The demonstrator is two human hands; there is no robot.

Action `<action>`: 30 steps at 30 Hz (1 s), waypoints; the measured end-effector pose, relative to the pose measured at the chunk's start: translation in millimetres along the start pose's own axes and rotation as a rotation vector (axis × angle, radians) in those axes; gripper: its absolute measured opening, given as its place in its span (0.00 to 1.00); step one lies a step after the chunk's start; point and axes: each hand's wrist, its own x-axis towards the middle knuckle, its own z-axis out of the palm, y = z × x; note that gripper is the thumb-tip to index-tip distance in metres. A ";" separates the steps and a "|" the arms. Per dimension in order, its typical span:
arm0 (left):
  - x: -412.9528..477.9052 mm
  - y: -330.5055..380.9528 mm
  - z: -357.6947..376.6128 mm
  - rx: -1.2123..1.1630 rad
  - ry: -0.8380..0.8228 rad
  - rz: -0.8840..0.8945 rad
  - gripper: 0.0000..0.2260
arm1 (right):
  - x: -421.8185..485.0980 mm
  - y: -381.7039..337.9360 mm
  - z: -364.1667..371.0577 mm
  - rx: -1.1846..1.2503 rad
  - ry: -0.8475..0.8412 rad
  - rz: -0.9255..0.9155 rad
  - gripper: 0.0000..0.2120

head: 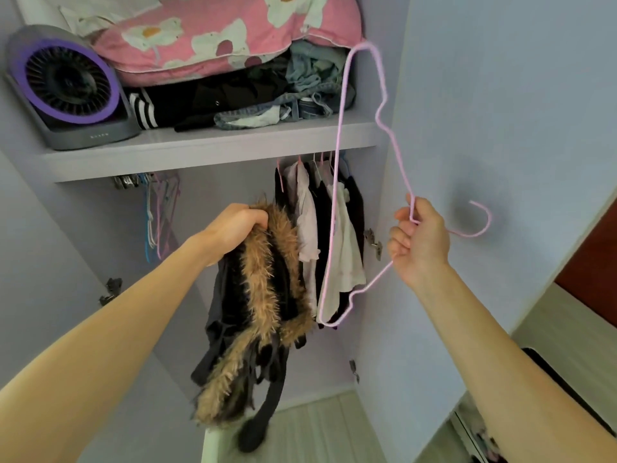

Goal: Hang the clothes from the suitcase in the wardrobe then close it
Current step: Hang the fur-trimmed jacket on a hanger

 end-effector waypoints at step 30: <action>-13.4 -31.0 -95.4 0.632 0.286 0.110 0.08 | 21.5 47.4 25.7 -1.110 -0.182 -0.315 0.18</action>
